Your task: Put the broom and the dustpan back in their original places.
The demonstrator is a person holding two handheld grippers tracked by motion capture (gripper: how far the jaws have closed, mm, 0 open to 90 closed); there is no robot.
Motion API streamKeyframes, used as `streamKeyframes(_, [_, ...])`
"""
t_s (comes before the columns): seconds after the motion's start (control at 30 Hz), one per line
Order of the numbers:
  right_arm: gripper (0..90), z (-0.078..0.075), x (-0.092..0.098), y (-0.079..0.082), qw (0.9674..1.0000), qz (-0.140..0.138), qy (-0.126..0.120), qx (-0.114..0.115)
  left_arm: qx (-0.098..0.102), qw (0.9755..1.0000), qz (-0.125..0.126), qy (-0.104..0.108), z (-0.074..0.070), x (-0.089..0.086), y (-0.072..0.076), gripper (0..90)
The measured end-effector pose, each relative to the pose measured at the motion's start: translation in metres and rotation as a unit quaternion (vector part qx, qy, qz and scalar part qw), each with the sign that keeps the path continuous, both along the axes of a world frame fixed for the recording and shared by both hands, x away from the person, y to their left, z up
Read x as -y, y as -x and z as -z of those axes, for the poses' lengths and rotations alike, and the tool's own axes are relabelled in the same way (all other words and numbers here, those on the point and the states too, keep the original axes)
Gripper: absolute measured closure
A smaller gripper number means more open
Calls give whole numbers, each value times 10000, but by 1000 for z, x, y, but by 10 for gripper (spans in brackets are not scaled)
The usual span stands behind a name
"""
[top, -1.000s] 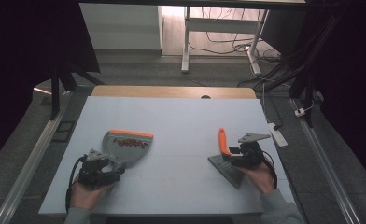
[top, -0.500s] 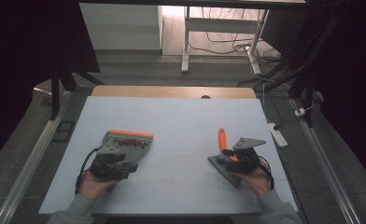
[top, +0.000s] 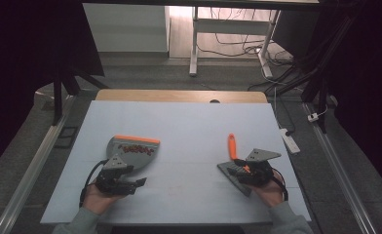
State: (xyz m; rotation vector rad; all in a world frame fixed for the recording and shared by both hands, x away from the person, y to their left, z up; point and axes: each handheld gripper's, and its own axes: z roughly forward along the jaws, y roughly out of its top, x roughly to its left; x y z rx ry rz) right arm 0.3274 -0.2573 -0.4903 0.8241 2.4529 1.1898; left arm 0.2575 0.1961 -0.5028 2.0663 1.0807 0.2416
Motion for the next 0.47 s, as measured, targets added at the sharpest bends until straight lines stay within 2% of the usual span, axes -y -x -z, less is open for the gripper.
streamKeyframes(0.47, [526, -2, 2, 0, 10000, -32, -25, 54, -10, 10000, -56, 52, 0, -4, -1, 299])
